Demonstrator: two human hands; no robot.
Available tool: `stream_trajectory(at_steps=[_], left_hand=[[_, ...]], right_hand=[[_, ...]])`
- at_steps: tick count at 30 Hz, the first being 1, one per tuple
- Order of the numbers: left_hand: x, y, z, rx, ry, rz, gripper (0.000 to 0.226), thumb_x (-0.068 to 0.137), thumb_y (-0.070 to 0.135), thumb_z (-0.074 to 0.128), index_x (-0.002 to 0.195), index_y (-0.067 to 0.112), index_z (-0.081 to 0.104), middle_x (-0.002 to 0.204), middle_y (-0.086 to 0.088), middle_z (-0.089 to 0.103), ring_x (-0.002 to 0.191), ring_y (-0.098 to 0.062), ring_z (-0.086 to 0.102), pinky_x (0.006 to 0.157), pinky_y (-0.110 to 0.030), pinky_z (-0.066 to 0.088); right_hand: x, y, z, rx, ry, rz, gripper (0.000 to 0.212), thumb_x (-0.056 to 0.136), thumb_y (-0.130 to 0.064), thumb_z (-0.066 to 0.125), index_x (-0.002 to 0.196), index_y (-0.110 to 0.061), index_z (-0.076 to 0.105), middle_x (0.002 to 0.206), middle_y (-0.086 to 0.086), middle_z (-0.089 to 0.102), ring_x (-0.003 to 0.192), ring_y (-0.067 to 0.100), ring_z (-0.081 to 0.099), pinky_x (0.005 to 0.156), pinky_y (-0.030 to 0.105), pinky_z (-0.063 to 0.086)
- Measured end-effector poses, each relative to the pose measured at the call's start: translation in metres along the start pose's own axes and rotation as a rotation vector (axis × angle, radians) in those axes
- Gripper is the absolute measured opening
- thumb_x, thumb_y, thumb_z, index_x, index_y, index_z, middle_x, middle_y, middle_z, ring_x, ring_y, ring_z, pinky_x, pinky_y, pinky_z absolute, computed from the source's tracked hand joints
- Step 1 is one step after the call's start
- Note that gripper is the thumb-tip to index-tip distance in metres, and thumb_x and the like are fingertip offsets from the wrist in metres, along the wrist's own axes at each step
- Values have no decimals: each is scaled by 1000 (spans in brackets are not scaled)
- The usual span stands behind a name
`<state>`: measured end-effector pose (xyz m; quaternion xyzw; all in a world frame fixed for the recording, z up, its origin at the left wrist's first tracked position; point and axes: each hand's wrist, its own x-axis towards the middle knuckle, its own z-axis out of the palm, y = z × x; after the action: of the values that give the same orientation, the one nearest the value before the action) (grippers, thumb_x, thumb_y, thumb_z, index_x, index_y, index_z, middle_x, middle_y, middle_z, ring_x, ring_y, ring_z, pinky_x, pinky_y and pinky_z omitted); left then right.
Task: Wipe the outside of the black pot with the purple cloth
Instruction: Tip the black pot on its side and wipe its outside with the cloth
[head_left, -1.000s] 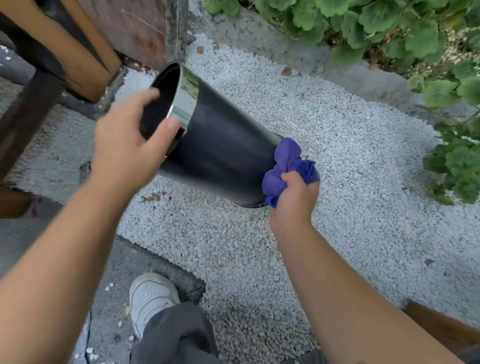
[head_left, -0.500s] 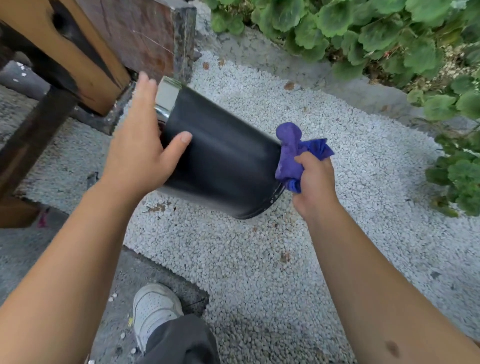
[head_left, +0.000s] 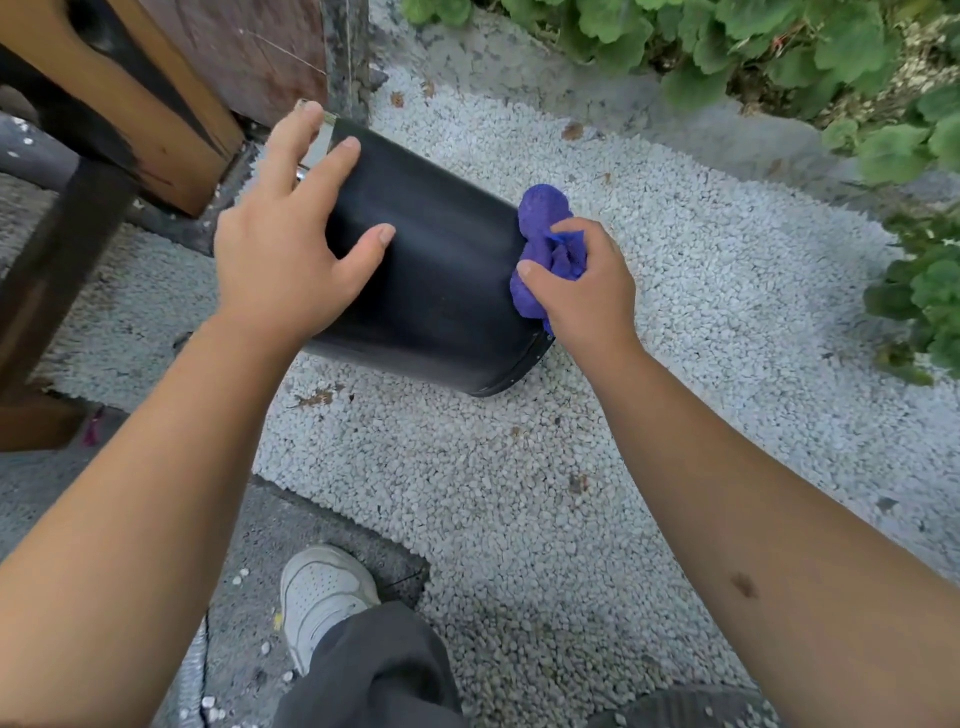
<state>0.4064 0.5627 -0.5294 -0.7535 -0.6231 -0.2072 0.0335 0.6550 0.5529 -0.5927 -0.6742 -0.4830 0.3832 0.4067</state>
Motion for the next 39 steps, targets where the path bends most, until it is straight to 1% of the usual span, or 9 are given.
stream_trajectory(at_steps=[4,8,17,22,26,29,31,35,39], left_hand=[[4,-12,-2,-78,-14,-66,63,84,52,60,140,24,51,158,-1,34,139,-15,40,85,-46,48],[3,-16,0,-83,4,-59,64,83,53,61,139,24,52,157,-1,35,139,-13,41,86,-44,50],[0,-23,-1,-76,-38,-15,71,81,53,62,143,21,48,158,-5,34,142,-19,40,85,-46,50],[-1,-36,-2,-197,-86,-26,86,84,50,63,152,11,28,161,-4,19,149,-18,21,117,-31,27],[-35,-42,-3,-429,-28,-397,61,81,42,67,135,31,41,103,23,58,84,13,54,83,-18,49],[-61,-38,-2,-423,-101,-512,45,82,39,68,116,36,40,94,-1,59,79,-6,56,73,-35,50],[-50,-38,-3,-439,-109,-517,42,83,32,68,114,31,41,89,4,54,75,3,53,70,-21,46],[-2,-39,-17,-438,-240,-339,62,79,37,66,135,30,41,118,22,56,105,3,54,88,-21,41],[14,-22,-9,-325,-373,-73,95,88,37,67,158,20,4,164,11,13,148,-4,13,111,-8,10]], right_hand=[[-17,11,6,40,-31,-39,39,77,-23,72,93,-53,52,145,-9,43,129,-12,37,95,0,25],[-36,21,16,43,-21,-13,42,78,-25,72,105,-53,55,162,-3,19,129,-14,26,101,6,24],[-78,46,45,-18,-21,-78,50,80,-20,73,120,-36,47,148,7,34,129,15,42,106,26,39],[-90,61,54,-76,-57,-84,54,81,-16,74,122,-35,44,134,2,38,117,3,40,105,30,41],[-82,56,55,-63,-70,-85,54,82,-15,72,122,-38,45,133,-1,37,120,9,43,103,27,43],[-73,49,54,-45,-94,-83,51,81,-13,73,121,-32,48,127,0,40,113,10,46,100,21,41],[-60,40,50,-43,-82,-71,49,79,-15,74,114,-38,50,121,-2,45,102,4,47,89,6,36],[-18,24,29,-31,-118,47,46,72,-24,73,98,-51,46,104,-16,58,88,9,59,69,19,46],[4,32,7,43,-223,164,41,73,-24,71,96,-52,52,112,-12,57,91,11,61,65,24,49]])
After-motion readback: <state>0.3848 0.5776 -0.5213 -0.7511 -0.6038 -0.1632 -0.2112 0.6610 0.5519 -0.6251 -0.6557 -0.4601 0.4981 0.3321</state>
